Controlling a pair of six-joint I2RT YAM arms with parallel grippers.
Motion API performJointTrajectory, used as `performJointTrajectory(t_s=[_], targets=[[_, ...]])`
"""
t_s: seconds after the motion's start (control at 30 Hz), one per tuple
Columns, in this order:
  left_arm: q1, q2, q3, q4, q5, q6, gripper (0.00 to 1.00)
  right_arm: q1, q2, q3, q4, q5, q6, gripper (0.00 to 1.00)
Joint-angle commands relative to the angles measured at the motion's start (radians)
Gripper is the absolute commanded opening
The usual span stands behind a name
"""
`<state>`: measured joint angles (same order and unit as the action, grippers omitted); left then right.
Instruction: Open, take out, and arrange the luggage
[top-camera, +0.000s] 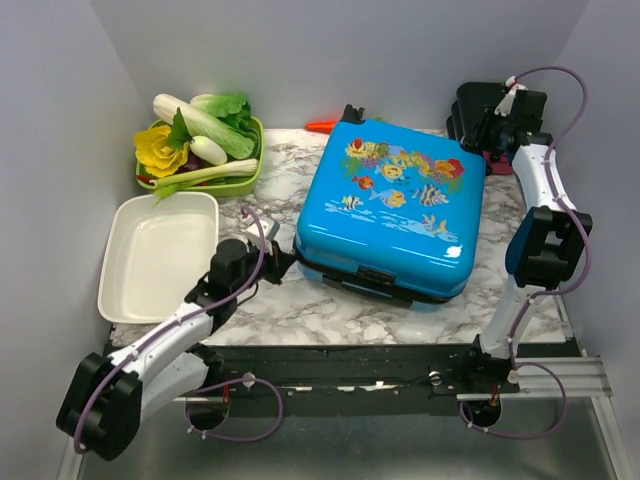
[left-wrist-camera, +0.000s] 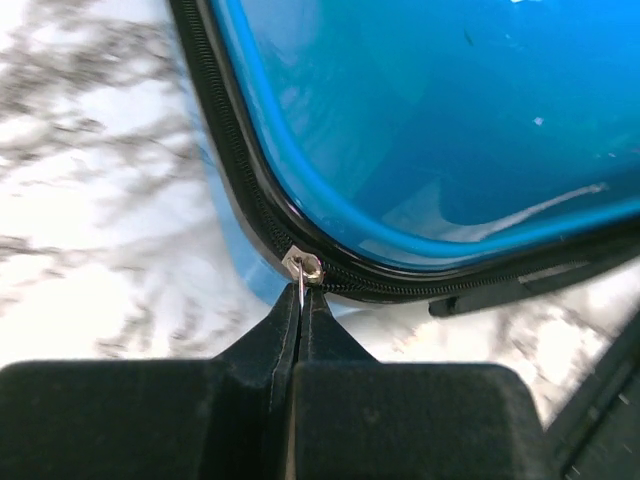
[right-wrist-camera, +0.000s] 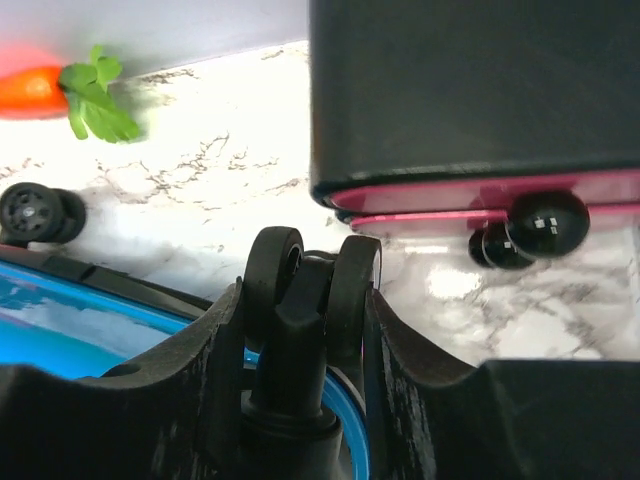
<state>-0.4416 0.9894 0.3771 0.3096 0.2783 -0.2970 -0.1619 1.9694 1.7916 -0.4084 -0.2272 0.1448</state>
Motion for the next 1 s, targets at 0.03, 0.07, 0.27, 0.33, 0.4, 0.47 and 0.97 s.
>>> performJointTrajectory(t_s=[0.03, 0.07, 0.27, 0.33, 0.4, 0.47, 0.97], targets=[[-0.250, -0.121, -0.027, 0.088, 0.079, -0.126, 0.00, 0.212, 0.068, 0.064, -0.198, -0.366, -0.263, 0.02], [-0.278, -0.123, -0.026, 0.100, 0.069, -0.129, 0.00, 0.222, 0.077, 0.075, -0.190, -0.377, -0.263, 0.02], [-0.506, -0.003, 0.066, 0.115, 0.000, -0.088, 0.00, 0.347, 0.152, 0.202, -0.234, -0.409, -0.312, 0.02], [-0.534, 0.049, 0.089, 0.123, -0.011, -0.077, 0.00, 0.390, 0.160, 0.201, -0.240, -0.426, -0.318, 0.02], [-0.551, 0.077, 0.108, 0.134, -0.036, -0.067, 0.00, 0.412, 0.158, 0.163, -0.233, -0.432, -0.317, 0.01], [-0.554, 0.081, 0.109, 0.137, -0.060, -0.048, 0.00, 0.433, 0.145, 0.125, -0.221, -0.465, -0.330, 0.01], [-0.508, 0.017, 0.094, -0.046, -0.387, 0.021, 0.00, 0.478, 0.059, 0.022, -0.175, -0.292, -0.344, 0.51]])
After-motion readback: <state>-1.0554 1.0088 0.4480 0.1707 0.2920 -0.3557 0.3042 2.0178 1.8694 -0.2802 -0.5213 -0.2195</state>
